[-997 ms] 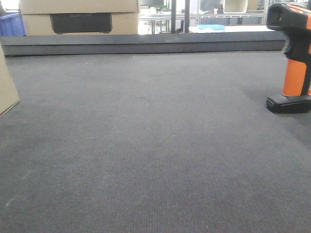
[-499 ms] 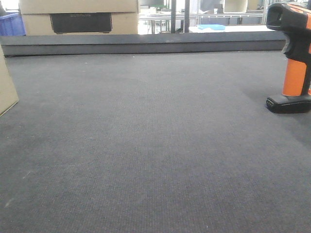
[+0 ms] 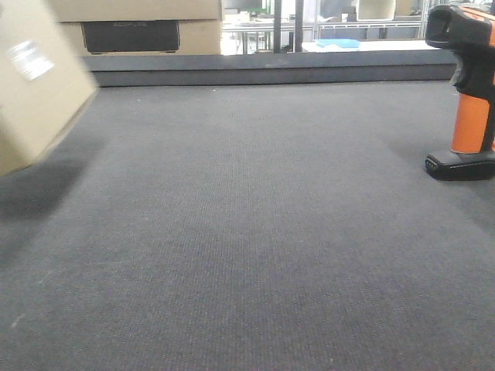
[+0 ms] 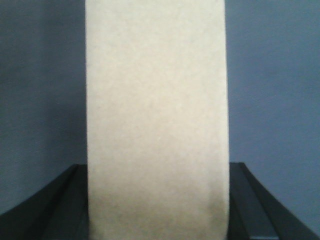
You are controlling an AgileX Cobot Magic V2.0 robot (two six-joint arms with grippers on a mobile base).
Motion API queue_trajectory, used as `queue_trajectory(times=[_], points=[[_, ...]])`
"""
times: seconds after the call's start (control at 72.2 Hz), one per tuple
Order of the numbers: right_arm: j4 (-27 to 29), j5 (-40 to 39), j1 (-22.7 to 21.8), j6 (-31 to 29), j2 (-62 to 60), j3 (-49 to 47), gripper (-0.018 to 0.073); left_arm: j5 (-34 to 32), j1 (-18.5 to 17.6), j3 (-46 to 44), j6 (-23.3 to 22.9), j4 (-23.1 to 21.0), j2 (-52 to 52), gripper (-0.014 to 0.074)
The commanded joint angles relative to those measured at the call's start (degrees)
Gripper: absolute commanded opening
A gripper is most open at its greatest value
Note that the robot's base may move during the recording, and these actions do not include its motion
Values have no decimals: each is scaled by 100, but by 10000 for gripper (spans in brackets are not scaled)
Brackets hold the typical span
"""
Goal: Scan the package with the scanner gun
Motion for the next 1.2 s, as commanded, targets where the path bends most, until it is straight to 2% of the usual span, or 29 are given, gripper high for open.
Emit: queue_trajectory(times=[0.0,0.097,0.194,0.36,0.623,0.803,0.859,0.9,0.983,1.08,1.191], points=[[10,-105,0,-28,-17,0,-169,-300,-525,-82,-604,-41,-35,-111],[10,-105,0,-28,-17,0,-169,-623,-1246,-82,-1255,198,-1,-111],[10,-105,0,-28,-17,0,-169,-946,-1819,-82,-1771,226,58,-111],[10,-105,0,-28,-17,0,-169,-1154,-2430,-82,-2070,195,384,-111],[10,-131,0,-28,-17,0,-169,-1141,-2531,-82,-2027,183,748,-111],[10,-664,0,-28,-17,0,-169,-1141,-2531,-82,-2018,145,919,-111],[10,-292,0,-28,-17,-145,-169,-1141,-2531,-82,-2018,145,919,-111],[10,444,0,-28,-17,-514,-169,-1141,-2531,-82,-2018,133,919,-111],[-83,1281,0,-28,167,-1116,-169,-1141,-2531,-82,-2018,133,919,-111],[-398,1235,0,-28,674,-1568,-169,-1141,-2531,-82,-2018,76,919,-111],[-477,1172,0,-28,1310,-1907,-169,-1153,-2531,-82,-2018,49,919,-111]])
